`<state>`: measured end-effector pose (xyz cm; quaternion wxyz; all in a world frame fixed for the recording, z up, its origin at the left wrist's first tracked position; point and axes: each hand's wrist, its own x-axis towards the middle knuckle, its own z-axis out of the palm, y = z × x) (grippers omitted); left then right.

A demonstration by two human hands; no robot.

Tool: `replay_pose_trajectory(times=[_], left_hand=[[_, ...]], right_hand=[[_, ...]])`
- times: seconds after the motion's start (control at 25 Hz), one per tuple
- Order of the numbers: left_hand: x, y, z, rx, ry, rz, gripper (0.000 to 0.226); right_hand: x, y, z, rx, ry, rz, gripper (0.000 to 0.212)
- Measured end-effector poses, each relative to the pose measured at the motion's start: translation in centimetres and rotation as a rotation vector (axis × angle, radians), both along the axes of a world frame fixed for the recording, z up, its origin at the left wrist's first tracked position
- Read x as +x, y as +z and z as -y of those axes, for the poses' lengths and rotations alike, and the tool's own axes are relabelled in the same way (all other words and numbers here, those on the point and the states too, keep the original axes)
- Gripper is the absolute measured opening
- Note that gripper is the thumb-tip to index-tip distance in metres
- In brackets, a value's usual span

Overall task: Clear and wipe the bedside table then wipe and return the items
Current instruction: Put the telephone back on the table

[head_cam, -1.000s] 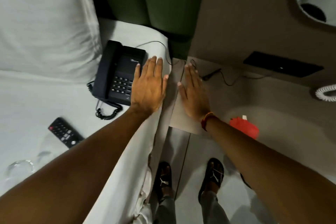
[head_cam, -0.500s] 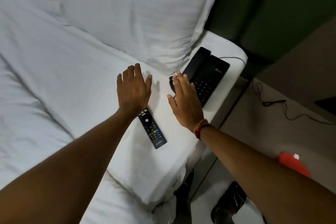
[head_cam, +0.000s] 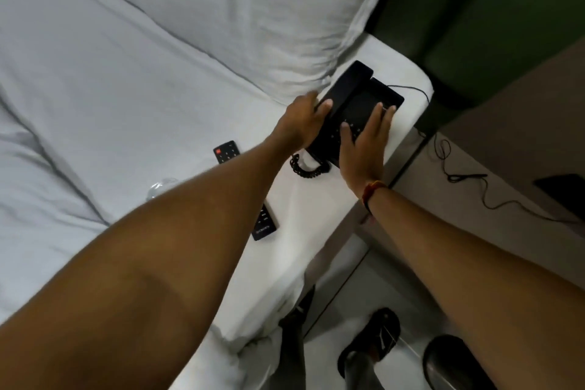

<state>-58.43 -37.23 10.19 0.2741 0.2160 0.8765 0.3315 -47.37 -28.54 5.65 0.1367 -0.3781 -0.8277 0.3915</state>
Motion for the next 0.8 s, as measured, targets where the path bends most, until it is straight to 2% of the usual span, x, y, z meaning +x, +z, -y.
replay_pose_trajectory(times=[0.12, 0.24, 0.32, 0.52, 0.64, 0.8], left_hand=[[0.0, -2.2, -3.0, 0.0, 0.066, 0.036, 0.046], [0.4, -3.1, -4.1, -0.065, 0.126, -0.07, 0.048], [1.2, -3.4, -5.0, -0.083, 0.142, -0.128, 0.051], [6.9, -3.5, -10.7, 0.059, 0.093, -0.114, 0.063], [11.7, -3.3, -15.6, 0.004, -0.002, -0.206, 0.062], [18.1, -5.5, -18.5, -0.139, -0.167, -0.233, 0.063]], right_hand=[[-0.2, -1.1, -0.1, -0.094, -0.087, -0.054, 0.088], [-0.4, -1.1, -0.3, -0.392, -0.221, -0.189, 0.093], [0.3, -0.8, -1.1, -0.503, -0.243, -0.296, 0.092], [5.3, 1.0, -7.1, -0.514, -0.395, -0.37, 0.082], [10.1, 1.5, -11.8, -0.522, -0.424, -0.387, 0.074], [16.9, -1.6, -13.4, -0.648, -0.579, -0.412, 0.077]])
